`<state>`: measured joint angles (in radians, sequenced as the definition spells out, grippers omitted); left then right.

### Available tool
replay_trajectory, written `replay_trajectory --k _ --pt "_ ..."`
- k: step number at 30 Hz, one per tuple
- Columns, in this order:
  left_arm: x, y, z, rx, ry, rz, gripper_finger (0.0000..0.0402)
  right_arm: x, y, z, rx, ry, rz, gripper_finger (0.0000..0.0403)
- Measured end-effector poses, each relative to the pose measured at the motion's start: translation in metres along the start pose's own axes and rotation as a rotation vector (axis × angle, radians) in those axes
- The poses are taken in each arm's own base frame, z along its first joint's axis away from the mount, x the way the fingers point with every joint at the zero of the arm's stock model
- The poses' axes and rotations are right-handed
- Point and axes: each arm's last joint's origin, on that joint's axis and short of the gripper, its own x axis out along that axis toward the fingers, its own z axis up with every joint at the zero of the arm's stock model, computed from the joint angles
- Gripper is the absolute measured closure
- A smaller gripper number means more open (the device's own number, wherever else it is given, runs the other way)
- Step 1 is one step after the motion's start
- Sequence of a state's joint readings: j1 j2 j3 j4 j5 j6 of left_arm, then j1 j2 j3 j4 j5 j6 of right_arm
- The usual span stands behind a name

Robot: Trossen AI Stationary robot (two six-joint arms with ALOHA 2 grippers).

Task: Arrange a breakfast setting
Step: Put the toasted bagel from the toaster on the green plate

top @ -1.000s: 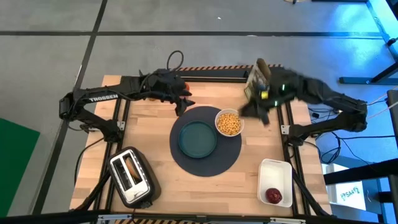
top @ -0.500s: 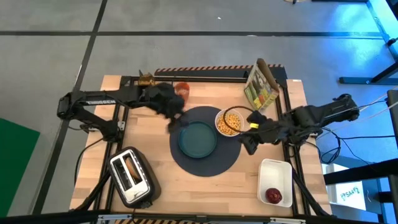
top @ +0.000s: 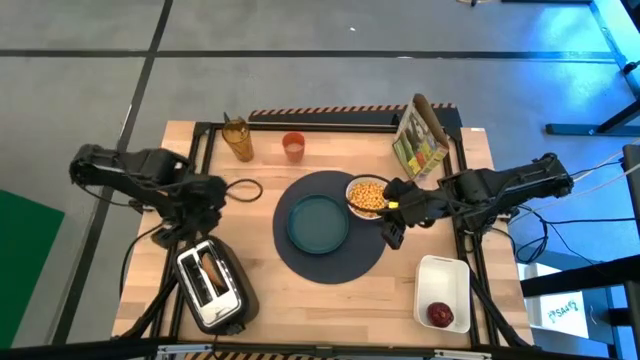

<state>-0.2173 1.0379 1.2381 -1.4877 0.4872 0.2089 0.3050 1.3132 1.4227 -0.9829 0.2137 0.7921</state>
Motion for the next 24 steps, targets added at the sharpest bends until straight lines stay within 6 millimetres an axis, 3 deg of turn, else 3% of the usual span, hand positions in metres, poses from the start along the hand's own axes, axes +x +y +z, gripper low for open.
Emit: replay_trajectory --k 8,18,24 --pt "0.019 -0.014 0.023 0.039 -0.028 0.033 0.0252 0.001 -0.005 0.004 -0.1 0.017 0.012 0.0269" --pt "0.056 -0.023 0.041 0.1 0.139 0.017 0.027 0.001 -0.005 0.004 -0.143 0.017 0.012 0.0269" --pt "0.065 -0.021 0.046 0.126 0.181 0.077 0.029 0.001 -0.005 0.004 -0.148 0.016 0.012 0.0269"
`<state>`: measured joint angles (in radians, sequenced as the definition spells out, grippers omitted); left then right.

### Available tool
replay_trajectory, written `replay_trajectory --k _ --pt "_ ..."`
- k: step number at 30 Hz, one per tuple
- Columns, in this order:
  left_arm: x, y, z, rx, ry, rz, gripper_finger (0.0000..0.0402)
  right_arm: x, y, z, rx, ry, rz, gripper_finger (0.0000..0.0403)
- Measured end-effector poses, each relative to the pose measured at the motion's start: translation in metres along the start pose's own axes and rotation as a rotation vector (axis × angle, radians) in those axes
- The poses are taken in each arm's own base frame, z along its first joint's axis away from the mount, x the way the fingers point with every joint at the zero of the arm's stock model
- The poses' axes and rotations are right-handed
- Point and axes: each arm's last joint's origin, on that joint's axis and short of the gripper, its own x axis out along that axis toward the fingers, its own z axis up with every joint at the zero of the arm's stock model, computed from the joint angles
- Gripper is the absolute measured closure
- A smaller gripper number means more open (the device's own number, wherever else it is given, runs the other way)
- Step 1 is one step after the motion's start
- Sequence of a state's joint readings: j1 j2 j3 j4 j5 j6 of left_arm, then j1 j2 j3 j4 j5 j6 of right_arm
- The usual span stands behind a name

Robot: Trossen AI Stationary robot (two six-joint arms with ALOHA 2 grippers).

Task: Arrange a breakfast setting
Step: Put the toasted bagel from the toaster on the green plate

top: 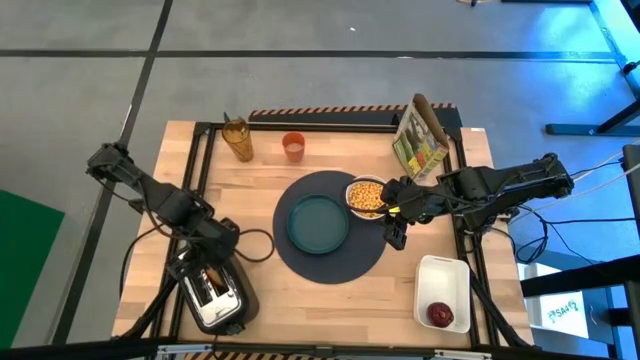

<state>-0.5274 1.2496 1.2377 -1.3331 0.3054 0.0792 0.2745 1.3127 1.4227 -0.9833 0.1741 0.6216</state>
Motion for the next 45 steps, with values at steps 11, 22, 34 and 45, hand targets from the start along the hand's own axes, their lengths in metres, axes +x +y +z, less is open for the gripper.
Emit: replay_trajectory --k 11,22,34,45 --pt "0.0 -0.002 -0.001 0.005 0.004 -0.071 0.0352 0.0 0.0 0.0 -0.006 0.001 0.001 0.0269" --pt "0.015 0.002 -0.005 -0.017 0.039 -0.1 0.0395 0.0 0.0 0.0 -0.007 -0.003 -0.005 0.0269" --pt "-0.049 -0.017 0.005 -0.002 -0.089 -0.102 0.04 0.0 0.0 0.0 -0.007 -0.003 -0.004 0.0269" --pt "-0.111 0.007 0.024 0.067 -0.426 0.456 0.0401 0.0 -0.003 0.002 0.018 -0.005 -0.005 0.0269"
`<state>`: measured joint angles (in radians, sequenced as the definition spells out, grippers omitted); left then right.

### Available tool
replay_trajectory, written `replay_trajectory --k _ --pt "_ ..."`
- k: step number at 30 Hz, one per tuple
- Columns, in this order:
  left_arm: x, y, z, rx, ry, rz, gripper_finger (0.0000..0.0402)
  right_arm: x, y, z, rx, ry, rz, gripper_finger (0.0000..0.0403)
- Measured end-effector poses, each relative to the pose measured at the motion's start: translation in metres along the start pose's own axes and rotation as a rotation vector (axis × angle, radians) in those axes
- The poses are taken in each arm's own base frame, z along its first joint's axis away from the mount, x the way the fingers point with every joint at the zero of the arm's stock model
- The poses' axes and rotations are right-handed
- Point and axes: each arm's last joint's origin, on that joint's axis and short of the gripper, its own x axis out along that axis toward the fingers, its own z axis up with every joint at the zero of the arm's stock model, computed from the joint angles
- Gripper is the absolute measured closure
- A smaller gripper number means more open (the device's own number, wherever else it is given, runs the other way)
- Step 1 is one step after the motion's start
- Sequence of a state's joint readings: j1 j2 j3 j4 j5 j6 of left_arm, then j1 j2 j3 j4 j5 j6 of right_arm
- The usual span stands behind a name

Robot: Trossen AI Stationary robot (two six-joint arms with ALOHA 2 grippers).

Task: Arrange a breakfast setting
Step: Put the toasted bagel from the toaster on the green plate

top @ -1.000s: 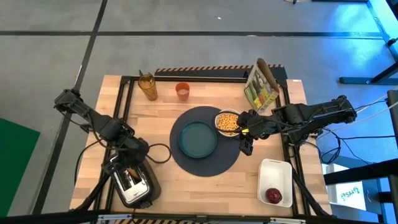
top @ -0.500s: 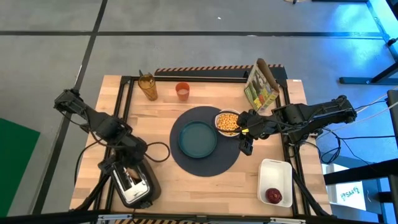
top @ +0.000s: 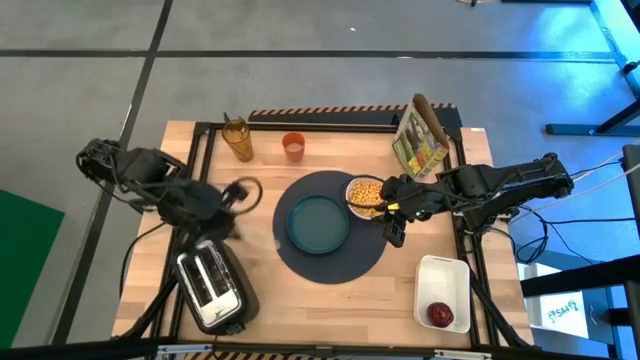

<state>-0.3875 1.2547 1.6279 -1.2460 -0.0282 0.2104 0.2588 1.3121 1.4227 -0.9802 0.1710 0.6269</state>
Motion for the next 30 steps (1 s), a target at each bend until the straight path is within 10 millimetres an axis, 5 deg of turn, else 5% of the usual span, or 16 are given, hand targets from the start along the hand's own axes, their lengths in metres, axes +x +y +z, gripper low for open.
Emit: replay_trajectory --k 7,16,22,30 --pt "0.065 0.045 -0.001 0.017 0.047 0.285 0.0401 0.0 0.0 0.0 0.022 0.002 0.0 0.0269" --pt "0.177 0.076 -0.047 0.16 0.34 0.373 0.0401 -0.004 -0.006 -0.008 0.126 0.066 -0.056 0.0269" --pt "0.215 0.076 -0.06 0.316 0.422 0.313 0.0401 -0.006 -0.012 -0.015 0.176 0.122 -0.134 0.0269" --pt "0.235 0.077 -0.068 0.307 0.453 0.233 0.0395 -0.008 -0.017 -0.021 0.207 0.16 -0.198 0.0269"
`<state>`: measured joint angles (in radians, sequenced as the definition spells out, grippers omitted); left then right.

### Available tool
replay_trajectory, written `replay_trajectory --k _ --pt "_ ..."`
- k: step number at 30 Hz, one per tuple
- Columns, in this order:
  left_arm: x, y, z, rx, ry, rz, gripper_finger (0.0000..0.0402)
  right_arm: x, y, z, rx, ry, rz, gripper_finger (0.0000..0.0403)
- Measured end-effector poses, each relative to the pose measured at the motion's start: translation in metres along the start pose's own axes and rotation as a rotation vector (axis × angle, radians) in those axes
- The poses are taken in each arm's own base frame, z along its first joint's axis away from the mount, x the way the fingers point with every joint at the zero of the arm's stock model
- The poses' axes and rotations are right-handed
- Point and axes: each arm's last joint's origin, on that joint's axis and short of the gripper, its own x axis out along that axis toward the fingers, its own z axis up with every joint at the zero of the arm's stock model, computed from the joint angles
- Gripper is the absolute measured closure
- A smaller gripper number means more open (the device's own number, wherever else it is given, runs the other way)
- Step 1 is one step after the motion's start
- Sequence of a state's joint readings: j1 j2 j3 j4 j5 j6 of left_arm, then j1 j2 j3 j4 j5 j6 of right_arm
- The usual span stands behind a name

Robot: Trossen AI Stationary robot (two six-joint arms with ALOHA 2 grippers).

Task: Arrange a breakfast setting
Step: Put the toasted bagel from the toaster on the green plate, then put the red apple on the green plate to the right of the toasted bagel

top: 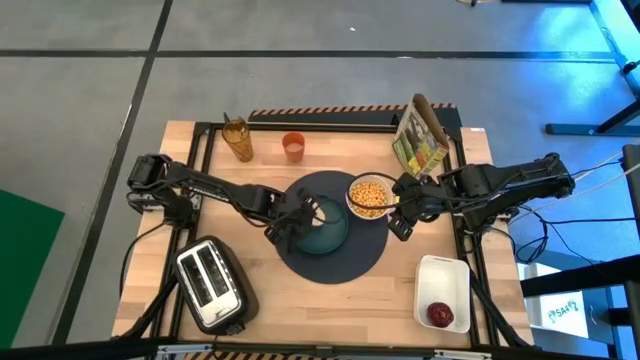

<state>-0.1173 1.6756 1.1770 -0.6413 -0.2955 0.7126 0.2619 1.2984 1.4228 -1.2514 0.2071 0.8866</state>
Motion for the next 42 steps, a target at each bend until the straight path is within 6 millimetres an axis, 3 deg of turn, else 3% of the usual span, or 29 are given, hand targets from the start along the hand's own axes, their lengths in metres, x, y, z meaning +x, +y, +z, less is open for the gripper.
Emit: replay_trajectory --k 8,15,21,24,30,33,38,42 --pt "0.004 0.005 -0.005 -0.042 -0.004 -0.03 0.0381 -0.003 -0.004 -0.005 0.057 0.077 0.008 0.0269" --pt "0.002 -0.001 -0.015 -0.02 0.071 -0.11 0.0315 -0.005 -0.011 -0.012 0.137 0.16 -0.05 0.0269" --pt "-0.016 0.003 -0.024 -0.029 0.176 -0.076 0.0266 -0.012 0.004 -0.035 0.155 0.286 0.009 0.0269" --pt "-0.037 0.017 -0.027 -0.13 0.097 -0.029 0.0253 -0.017 0.013 -0.051 0.173 0.333 0.028 0.0269" --pt "-0.073 0.06 -0.033 -0.447 -0.259 0.095 0.0245 -0.008 0.033 -0.087 0.271 0.461 0.076 0.024" --pt "-0.081 0.079 -0.036 -0.579 -0.456 0.103 0.0245 0.003 0.041 -0.106 0.348 0.526 0.095 0.0196" --pt "-0.087 0.096 -0.039 -0.681 -0.628 0.092 0.0245 0.014 0.047 -0.135 0.483 0.637 0.066 0.012" --pt "-0.087 0.097 -0.039 -0.677 -0.637 0.095 0.0245 0.009 0.051 -0.15 0.553 0.687 0.038 0.0108"
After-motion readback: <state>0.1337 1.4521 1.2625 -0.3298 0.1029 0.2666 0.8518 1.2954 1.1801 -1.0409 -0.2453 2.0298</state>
